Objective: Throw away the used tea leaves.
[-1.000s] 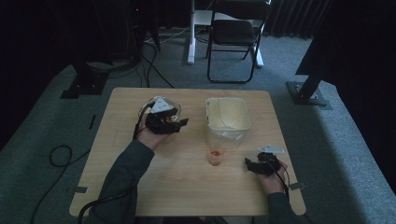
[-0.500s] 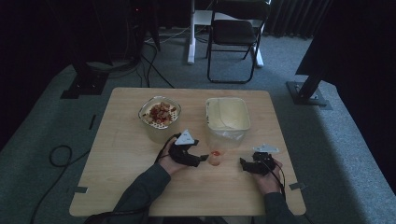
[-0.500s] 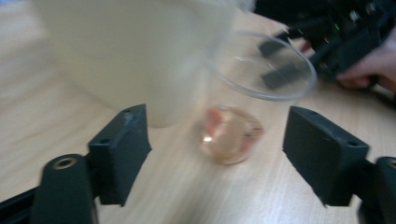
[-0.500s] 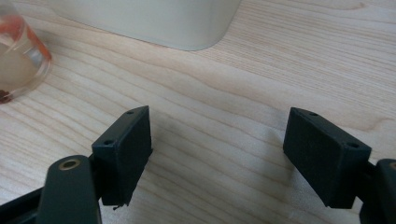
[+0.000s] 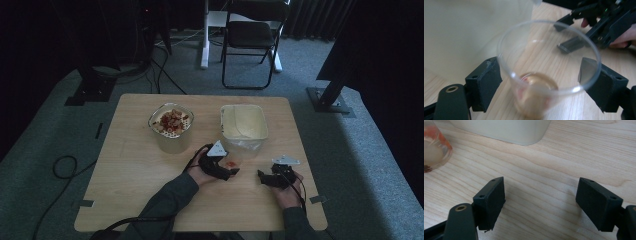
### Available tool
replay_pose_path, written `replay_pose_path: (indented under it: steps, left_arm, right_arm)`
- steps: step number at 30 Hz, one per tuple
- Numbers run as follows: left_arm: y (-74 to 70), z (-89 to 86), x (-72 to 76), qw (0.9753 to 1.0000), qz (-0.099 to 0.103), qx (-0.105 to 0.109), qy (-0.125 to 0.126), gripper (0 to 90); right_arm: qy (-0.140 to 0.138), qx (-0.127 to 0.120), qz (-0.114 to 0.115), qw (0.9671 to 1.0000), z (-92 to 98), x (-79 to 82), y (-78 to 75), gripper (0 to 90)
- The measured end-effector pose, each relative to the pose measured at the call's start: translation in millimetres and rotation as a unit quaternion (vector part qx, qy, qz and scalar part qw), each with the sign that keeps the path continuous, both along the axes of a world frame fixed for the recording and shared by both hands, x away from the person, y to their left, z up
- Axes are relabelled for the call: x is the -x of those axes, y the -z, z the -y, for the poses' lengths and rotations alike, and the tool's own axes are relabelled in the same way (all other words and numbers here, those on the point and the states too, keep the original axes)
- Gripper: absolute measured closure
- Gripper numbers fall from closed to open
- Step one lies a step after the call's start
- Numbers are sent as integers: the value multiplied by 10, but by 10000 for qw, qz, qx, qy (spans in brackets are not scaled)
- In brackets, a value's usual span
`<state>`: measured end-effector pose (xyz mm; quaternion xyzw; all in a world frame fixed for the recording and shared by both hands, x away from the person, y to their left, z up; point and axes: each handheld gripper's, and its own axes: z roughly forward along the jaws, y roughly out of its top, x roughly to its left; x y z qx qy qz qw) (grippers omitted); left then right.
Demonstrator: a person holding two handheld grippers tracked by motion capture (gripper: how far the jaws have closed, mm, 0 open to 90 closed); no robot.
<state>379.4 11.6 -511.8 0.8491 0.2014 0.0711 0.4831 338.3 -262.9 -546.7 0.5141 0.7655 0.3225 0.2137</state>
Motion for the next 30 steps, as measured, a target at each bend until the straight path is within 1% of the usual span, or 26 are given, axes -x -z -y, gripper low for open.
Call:
replay_pose_path:
  steps: [2, 6, 9, 12, 14, 16, 22, 23, 25, 28, 30]
  left_arm:
    - [-17, 21, 6, 10000, 62, 66, 13, 216]
    - [-31, 40, 10, 9999, 126, 36, -36, 242]
    - [-8, 19, 19, 9998, 150, 74, -61, 249]
    - [16, 7, 13, 9998, 163, 30, -116, 256]
    - [16, 8, 12, 9997, 185, 30, -145, 285]
    - [13, 15, 16, 9995, 247, -18, -169, 302]
    - [15, 5, 2, 9994, 245, 4, -225, 319]
    - [9, -10, 11, 9992, 296, -33, -255, 319]
    - [4, -37, 16, 9991, 313, -60, -265, 327]
    - [-1, -79, 9, 9993, 276, -38, -260, 328]
    - [-17, -156, 4, 9992, 246, -2, -323, 328]
  right_arm:
    - [-7, -7, 9, 10000, 3, 4, 2, 228]
    - [-11, -17, 22, 10000, 5, 7, 5, 228]
    - [-13, -27, 44, 10000, 9, 12, 9, 228]
    - [-18, -27, 45, 10000, 12, 16, 10, 228]
    - [-23, -25, 52, 10000, 13, 16, 10, 228]
    - [-22, -28, 48, 10000, 13, 17, 10, 228]
    - [-28, -31, 54, 10000, 15, 18, 11, 228]
    - [-31, -30, 55, 10000, 16, 18, 12, 228]
    - [-34, -36, 60, 10000, 17, 20, 13, 228]
    - [-36, -37, 63, 10000, 17, 20, 13, 228]
    - [-39, -42, 75, 10000, 19, 22, 15, 227]
